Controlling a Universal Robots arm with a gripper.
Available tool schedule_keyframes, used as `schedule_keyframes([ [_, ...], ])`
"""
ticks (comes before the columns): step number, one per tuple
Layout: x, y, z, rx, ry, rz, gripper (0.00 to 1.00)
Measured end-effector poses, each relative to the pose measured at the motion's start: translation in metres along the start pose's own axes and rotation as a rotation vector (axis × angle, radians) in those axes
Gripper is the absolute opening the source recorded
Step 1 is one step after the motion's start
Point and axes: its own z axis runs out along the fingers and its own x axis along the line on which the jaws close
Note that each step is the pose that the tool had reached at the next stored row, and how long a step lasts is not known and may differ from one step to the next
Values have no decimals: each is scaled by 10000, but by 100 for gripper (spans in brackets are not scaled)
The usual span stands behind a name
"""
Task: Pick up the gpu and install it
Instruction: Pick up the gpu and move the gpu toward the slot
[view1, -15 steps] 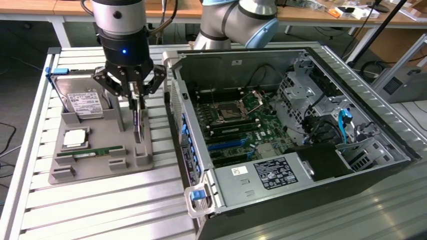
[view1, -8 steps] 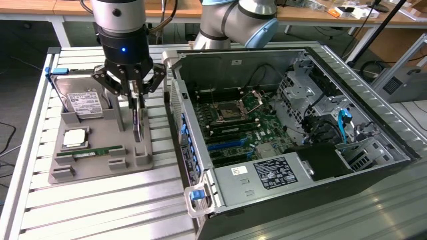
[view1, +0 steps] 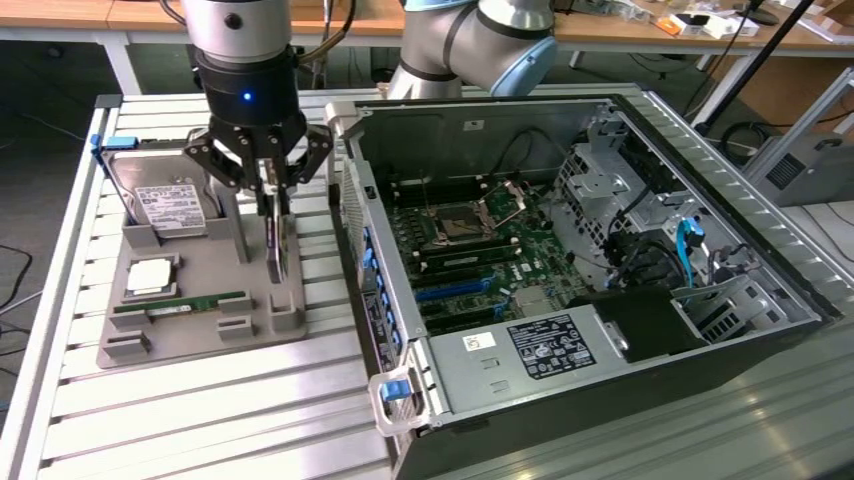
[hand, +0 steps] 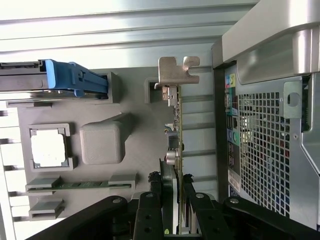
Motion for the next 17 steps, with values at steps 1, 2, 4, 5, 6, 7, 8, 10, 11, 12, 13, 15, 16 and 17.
schedule_keyframes([
  [1,0,0,-3,0,0,0,27],
  [2,0,0,-7,0,0,0,27],
  [4,0,-1,-16,0,0,0,27],
  [5,-1,-1,-18,0,0,0,27],
  [6,-1,-1,-22,0,0,0,27],
  [7,-1,-1,-26,0,0,0,27],
  [8,-1,-2,-29,1,1,0,27],
  [10,-1,-2,-37,0,0,0,27],
  [11,-1,-2,-40,0,0,0,27],
  [12,-1,-2,-43,-1,0,0,27],
  [13,-1,-2,-46,0,-1,0,27],
  [15,-2,-3,-55,-1,0,0,27],
  [16,-2,-3,-57,0,-1,0,27],
  [17,-2,-3,-60,0,0,0,27],
])
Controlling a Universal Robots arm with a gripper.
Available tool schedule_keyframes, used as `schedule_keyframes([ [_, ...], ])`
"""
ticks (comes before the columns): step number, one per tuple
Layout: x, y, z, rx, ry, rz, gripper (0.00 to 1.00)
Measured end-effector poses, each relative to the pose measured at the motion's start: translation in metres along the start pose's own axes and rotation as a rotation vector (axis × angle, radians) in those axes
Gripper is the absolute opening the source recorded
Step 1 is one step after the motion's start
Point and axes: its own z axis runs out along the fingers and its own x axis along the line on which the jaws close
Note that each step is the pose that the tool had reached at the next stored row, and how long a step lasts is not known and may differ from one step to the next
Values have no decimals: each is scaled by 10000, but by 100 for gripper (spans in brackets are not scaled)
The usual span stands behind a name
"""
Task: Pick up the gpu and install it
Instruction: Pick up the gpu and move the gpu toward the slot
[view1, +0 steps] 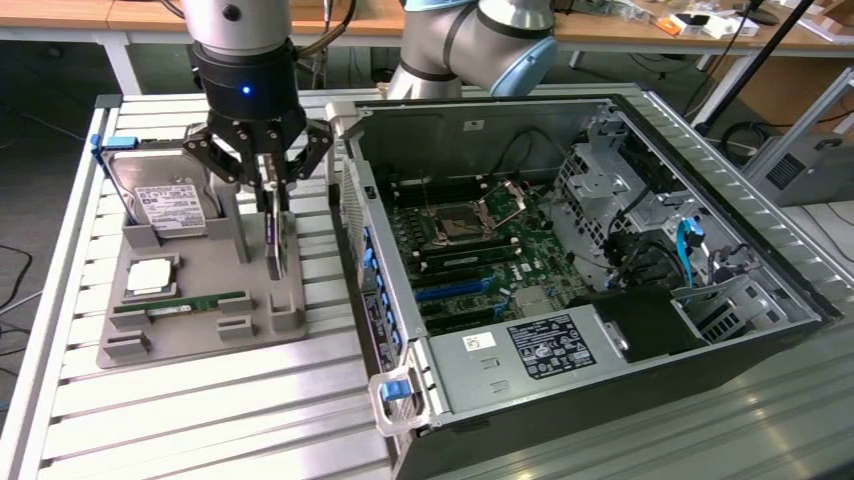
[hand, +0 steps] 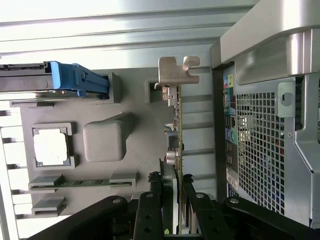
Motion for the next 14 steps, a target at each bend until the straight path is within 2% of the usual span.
schedule_keyframes([
  [14,-1,-2,-50,0,-1,0,27],
])
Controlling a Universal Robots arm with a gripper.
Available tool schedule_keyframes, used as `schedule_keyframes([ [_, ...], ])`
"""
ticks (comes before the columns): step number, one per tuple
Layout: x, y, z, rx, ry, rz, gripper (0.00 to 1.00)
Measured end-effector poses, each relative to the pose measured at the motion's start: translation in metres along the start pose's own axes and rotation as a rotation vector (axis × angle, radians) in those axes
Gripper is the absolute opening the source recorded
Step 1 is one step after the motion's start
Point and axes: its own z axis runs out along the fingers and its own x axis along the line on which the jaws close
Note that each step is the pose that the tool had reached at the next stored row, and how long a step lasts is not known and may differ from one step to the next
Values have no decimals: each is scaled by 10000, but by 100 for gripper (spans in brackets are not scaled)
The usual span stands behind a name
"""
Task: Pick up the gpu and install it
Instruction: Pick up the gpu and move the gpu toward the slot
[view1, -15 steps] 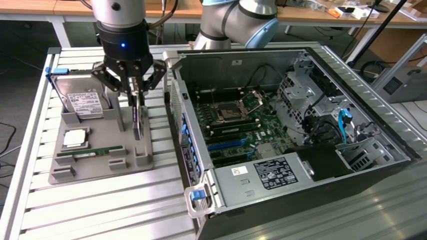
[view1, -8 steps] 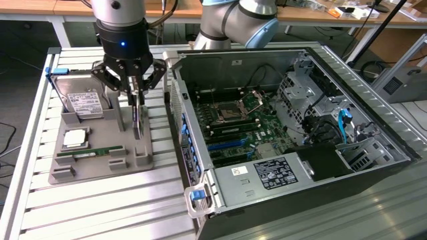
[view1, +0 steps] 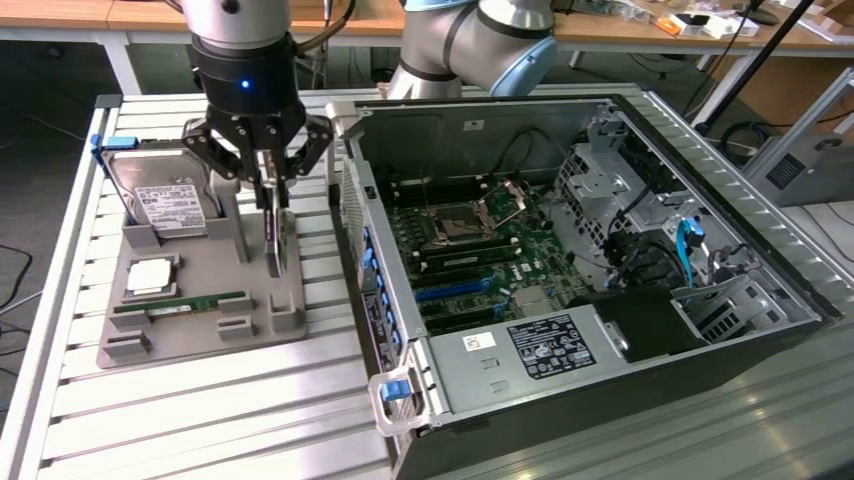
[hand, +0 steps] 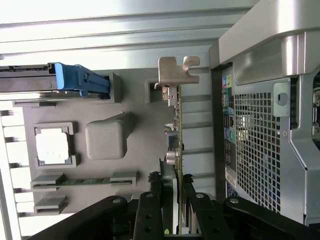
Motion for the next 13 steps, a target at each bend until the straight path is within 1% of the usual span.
schedule_keyframes([
  [13,-2,-2,-47,0,1,0,27],
])
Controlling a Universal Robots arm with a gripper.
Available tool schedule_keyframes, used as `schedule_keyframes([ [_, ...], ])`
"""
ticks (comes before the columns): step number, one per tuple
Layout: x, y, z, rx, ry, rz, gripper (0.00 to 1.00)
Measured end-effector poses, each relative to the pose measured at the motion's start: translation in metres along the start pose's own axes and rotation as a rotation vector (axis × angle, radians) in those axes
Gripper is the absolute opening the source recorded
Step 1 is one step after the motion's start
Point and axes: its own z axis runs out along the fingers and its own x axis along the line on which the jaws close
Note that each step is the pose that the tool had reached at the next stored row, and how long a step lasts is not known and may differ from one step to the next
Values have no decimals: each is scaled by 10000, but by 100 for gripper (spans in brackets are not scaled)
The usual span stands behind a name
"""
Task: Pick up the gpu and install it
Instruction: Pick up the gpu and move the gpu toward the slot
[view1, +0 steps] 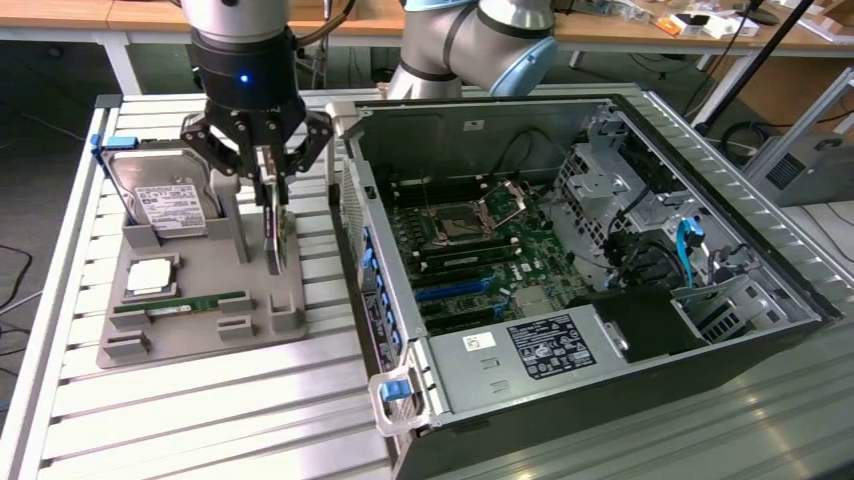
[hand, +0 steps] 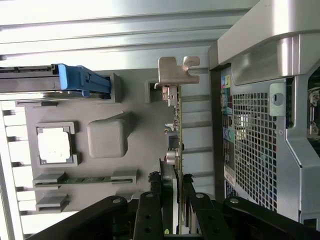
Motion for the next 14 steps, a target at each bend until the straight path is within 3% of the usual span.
schedule_keyframes([
  [14,-1,-2,-49,0,-1,0,27],
])
